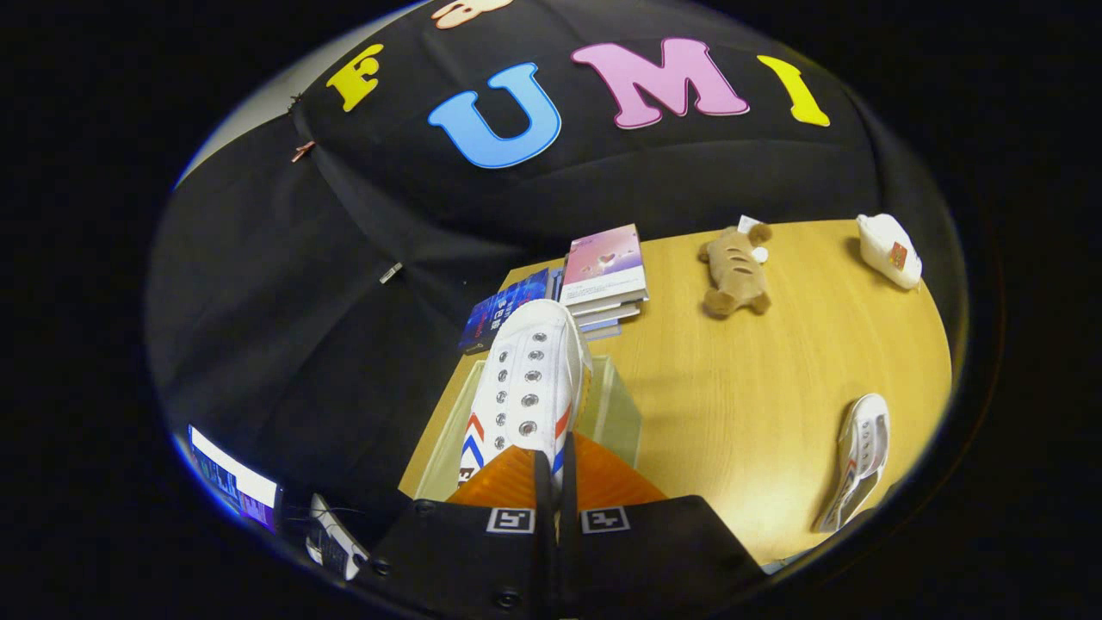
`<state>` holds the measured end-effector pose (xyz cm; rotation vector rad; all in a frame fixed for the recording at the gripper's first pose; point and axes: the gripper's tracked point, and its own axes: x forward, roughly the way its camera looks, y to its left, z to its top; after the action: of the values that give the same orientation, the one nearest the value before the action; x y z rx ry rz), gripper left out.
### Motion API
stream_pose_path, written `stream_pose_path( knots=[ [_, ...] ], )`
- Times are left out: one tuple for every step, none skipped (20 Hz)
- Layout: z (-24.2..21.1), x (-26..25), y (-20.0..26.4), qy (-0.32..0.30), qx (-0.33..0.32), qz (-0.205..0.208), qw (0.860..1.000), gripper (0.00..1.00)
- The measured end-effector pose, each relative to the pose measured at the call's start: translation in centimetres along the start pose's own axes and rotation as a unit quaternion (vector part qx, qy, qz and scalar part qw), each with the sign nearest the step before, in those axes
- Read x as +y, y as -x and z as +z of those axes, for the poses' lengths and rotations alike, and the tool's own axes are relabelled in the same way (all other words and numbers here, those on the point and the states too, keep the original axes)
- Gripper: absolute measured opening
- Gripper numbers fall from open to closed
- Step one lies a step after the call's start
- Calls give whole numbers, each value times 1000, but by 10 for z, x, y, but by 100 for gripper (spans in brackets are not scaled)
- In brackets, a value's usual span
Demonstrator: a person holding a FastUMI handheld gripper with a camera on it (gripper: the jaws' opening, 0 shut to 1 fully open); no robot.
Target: Open the storage box then place both shoes into the box .Put the left shoe in first, then the right shoe, with the right side of both shoes facing outward in a uniform manner.
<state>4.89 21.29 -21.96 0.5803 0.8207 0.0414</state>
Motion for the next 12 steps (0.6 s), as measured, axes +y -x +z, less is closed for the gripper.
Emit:
stream_pose_path(
  knots=[
    [-6,7,-8,-2,8,0,1000,5],
    [-13,13,-14,-1,18,-2,1000,5],
    [-20,17,-22,-1,25,-5,1000,5],
    [-27,21,-29,-3,33,-8,999,5],
    [-32,26,-37,-6,39,-8,999,5],
    [-37,28,-47,-12,46,-10,999,5],
    [-42,29,-54,-19,52,-11,998,5],
    [-45,31,-60,-26,54,-13,998,5],
    [-49,32,-65,-32,58,-17,998,5],
    [-53,33,-67,-37,60,-21,997,5],
    [-54,35,-69,-41,61,-22,997,5],
    [-54,38,-72,-43,58,-23,997,5]
  ],
)
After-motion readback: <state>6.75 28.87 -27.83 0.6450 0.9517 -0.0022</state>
